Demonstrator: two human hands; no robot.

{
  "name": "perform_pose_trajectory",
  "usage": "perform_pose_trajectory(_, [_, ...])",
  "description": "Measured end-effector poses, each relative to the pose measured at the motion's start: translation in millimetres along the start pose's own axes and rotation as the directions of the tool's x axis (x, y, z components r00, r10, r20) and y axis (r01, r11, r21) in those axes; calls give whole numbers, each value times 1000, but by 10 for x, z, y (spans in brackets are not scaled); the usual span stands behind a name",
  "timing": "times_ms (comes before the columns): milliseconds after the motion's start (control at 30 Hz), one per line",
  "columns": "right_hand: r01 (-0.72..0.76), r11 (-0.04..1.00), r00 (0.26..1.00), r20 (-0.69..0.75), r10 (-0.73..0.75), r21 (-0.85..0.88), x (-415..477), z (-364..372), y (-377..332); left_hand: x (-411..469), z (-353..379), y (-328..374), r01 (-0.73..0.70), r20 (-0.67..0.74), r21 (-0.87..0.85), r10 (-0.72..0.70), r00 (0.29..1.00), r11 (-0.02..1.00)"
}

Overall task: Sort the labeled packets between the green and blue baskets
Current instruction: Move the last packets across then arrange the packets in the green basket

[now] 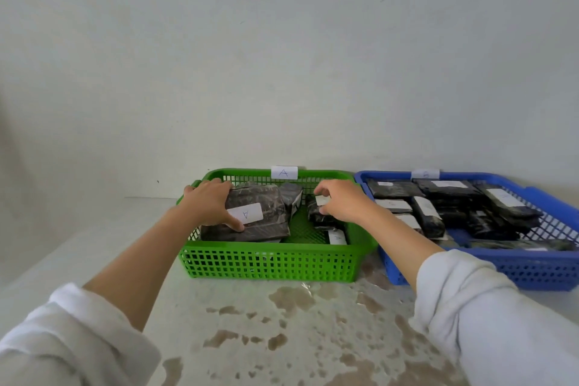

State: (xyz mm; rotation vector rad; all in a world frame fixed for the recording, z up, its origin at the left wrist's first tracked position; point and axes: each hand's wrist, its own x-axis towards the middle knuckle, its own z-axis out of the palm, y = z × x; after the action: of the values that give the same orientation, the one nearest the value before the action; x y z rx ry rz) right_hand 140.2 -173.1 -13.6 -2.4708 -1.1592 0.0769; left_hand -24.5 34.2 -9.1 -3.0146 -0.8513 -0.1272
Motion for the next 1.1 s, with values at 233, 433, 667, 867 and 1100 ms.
perform_pose_trajectory(233, [41,932,956,286,68,-360,215,191,20,-61,-167,-107,-88,-98,-445,49,994,891])
perform_pose_trajectory(433, [71,945,989,146,-25,-320,173,246,18,-199,-163,-223,-31,-219,-559,-112,969,829])
perform_pose_trajectory(667, [171,967,975,-111,-194,-190,12,-33,25,-212,-241,-134,-7,-306,-660,-260,916,751])
perform_pose_trajectory(867, [229,956,973,5,-232,-185,-118,-5,42,-227,-174,42,33,-307,-723,-365,879,690])
perform_pose_trajectory(1100, [245,964,964,136,-230,-107,-136,51,58,-201,-77,169,62,-204,-852,-439,875,520])
